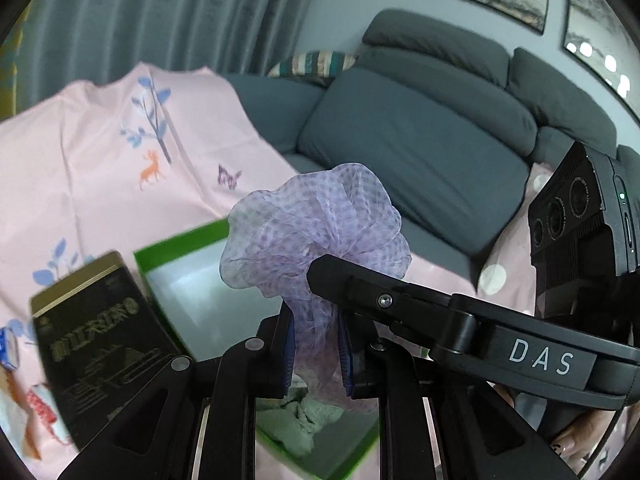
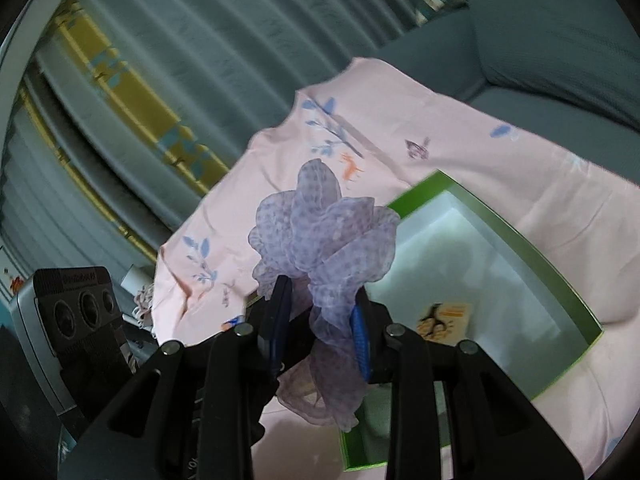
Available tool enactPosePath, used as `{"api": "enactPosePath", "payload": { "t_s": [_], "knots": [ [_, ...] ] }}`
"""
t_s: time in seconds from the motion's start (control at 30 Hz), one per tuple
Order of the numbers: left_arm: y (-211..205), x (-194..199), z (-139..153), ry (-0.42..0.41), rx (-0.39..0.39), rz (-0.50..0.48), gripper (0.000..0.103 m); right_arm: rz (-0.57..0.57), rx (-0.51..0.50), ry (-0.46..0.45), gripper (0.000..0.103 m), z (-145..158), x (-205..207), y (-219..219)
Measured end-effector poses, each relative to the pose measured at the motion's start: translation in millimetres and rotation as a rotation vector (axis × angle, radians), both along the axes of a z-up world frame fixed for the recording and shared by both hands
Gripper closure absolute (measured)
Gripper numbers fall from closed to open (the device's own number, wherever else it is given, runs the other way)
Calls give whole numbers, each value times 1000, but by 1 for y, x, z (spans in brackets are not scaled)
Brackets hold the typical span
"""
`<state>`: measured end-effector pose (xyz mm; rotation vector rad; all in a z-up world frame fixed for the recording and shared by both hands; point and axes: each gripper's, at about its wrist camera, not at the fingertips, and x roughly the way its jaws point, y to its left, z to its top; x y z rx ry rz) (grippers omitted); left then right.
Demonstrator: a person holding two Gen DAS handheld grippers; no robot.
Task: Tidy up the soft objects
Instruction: 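Lift the purple pouf, carry it over the green box, release it, then withdraw the right gripper from the box back toward the sheet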
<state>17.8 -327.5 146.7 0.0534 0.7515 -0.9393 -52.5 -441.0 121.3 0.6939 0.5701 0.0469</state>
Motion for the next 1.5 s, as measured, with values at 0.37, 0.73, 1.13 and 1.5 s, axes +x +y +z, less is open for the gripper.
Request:
{"api": "enactPosePath", "payload": {
  "t_s": [0.37,0.73,1.13,1.5],
  "knots": [
    [-31,10,-41,47,104,-1,85,-92,-18,153,75,-36,13,-21],
    [-39,9,-48,67,147,0,73,-192,-34,240,55,-47,8,-37],
    [9,8,-16,47,73,59,30,-187,-7,101,11,-32,-10,-34],
    [140,-8,17,9,48,177,17,-97,-56,12,2,-5,-52,52]
  ]
}}
